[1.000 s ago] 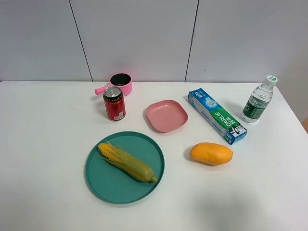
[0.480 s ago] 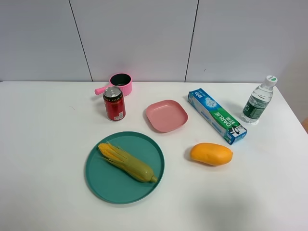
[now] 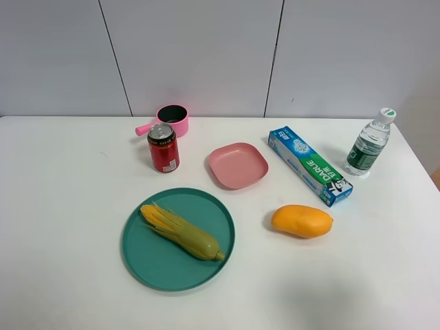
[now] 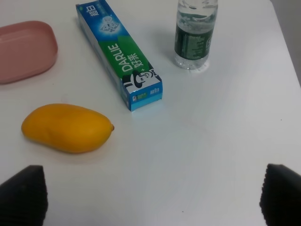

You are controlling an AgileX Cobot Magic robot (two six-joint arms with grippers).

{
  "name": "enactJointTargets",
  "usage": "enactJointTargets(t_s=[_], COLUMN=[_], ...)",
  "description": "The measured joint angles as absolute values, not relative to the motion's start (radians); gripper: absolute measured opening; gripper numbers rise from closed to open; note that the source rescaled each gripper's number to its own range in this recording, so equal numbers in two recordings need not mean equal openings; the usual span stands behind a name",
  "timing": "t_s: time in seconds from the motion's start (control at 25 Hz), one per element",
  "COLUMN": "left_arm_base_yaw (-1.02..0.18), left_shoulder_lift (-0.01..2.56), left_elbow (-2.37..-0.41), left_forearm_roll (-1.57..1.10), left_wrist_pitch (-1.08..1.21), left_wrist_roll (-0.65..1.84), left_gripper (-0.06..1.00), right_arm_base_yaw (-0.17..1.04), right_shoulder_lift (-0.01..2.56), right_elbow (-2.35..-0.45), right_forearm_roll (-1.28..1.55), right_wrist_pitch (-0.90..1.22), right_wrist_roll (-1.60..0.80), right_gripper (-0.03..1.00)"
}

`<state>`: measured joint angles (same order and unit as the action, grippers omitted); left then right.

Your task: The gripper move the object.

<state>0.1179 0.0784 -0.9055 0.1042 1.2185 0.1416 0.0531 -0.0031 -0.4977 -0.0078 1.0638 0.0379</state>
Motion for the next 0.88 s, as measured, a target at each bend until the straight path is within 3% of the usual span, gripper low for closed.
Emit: enactJointTargets(t_s=[0.52,0.88], left_arm_base_yaw=[0.118,0.118], left_shoulder_lift=[-0.005,-0.005], left_elbow=[-0.527,-0.509], left_forearm_roll=[0.129,0.139], left_wrist_pitch=[1.090,1.062], left_wrist_roll=[-0.098,-0.107], left_gripper=[0.64,0.64], right_arm_base_yaw=[0.053,0.053], right_shoulder_lift=[-0.003,-0.003], right_elbow=[-0.498,-0.498], right_forearm_roll=[-0.008,-0.008], right_wrist_pitch=[1.064,1.064], right_wrist_roll=[0.038,0.038], right_gripper=[1.00,1.00])
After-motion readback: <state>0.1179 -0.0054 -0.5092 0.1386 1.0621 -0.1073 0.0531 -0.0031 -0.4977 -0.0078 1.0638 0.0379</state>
